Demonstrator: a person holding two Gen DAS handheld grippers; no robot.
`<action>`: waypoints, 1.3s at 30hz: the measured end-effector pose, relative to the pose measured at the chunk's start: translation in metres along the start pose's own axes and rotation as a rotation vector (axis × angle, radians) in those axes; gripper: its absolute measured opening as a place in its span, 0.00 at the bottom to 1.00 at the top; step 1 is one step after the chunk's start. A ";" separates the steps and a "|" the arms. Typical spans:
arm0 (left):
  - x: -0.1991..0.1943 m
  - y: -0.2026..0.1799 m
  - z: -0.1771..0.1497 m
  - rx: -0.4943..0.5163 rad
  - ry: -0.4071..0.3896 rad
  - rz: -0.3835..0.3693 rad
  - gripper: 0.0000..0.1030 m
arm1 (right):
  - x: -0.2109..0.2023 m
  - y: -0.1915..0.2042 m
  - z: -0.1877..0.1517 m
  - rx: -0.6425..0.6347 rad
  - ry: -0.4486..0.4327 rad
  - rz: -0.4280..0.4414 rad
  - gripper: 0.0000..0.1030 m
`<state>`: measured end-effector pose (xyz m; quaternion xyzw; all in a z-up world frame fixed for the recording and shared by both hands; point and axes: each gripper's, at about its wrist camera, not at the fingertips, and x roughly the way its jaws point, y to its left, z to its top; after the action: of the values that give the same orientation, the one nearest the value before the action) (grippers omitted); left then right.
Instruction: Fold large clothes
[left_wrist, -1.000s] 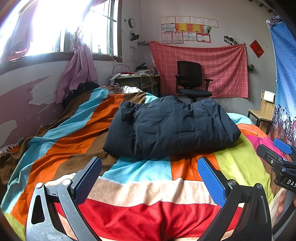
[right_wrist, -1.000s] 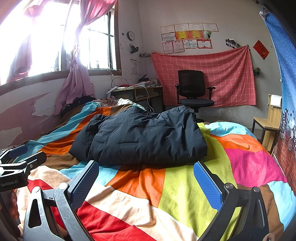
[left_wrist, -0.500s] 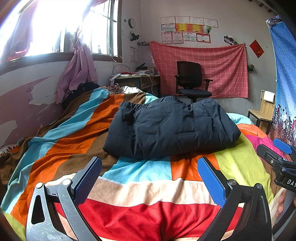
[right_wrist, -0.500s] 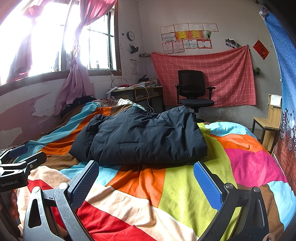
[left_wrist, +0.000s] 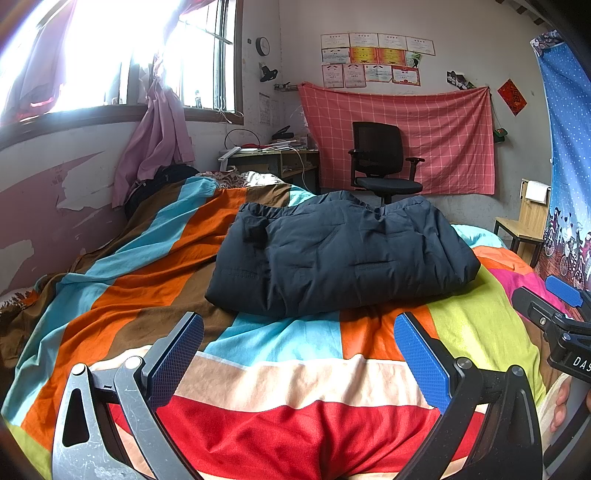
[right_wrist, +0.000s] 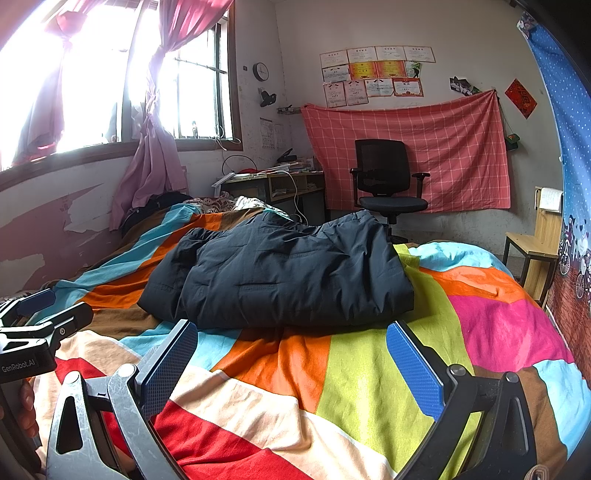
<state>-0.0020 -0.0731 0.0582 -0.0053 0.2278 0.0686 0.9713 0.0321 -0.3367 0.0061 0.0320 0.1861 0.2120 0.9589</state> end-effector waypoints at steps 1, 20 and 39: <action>0.000 0.000 0.000 0.000 0.000 0.000 0.98 | 0.000 0.000 0.000 0.000 0.000 0.000 1.00; -0.002 -0.002 0.001 0.005 -0.008 -0.012 0.98 | 0.000 0.000 0.000 0.002 0.000 0.000 1.00; 0.005 -0.004 0.004 0.012 0.014 -0.010 0.98 | 0.000 0.000 0.000 0.001 0.000 -0.001 1.00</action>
<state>0.0051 -0.0765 0.0598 -0.0012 0.2349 0.0621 0.9700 0.0320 -0.3363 0.0061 0.0326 0.1861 0.2116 0.9589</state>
